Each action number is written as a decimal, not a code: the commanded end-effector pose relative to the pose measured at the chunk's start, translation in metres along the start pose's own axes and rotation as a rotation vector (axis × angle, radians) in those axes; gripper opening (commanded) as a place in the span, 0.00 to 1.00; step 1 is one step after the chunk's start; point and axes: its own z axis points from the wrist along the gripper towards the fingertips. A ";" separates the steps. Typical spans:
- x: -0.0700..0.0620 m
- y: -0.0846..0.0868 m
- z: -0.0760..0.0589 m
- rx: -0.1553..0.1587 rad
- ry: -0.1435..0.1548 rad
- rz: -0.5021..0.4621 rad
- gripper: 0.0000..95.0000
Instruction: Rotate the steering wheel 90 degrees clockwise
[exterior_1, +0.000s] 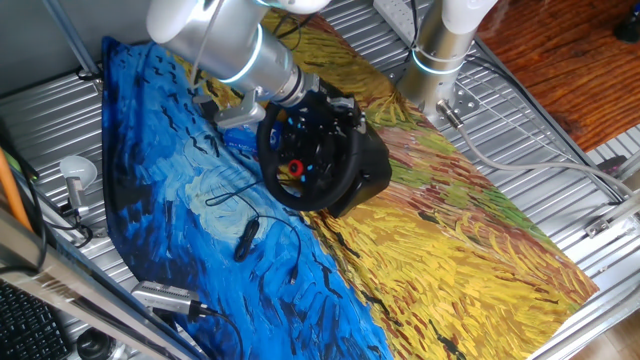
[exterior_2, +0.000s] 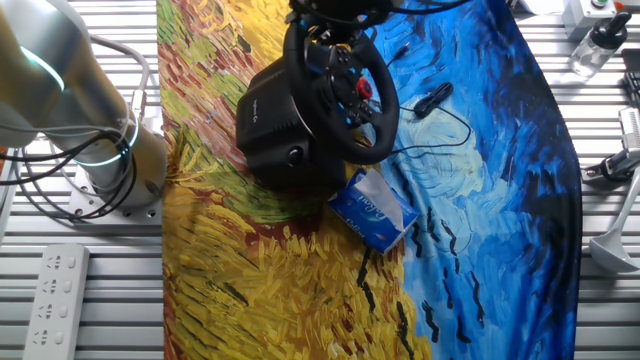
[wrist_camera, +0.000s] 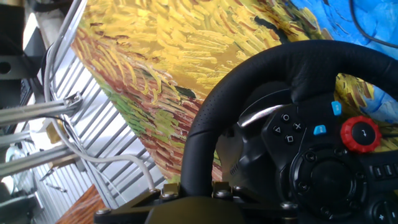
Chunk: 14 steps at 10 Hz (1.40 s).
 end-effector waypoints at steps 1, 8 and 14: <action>-0.001 0.001 0.001 0.010 -0.005 0.009 0.00; -0.003 0.001 0.000 0.022 -0.040 0.064 0.00; -0.011 -0.003 0.000 0.025 -0.047 0.088 0.00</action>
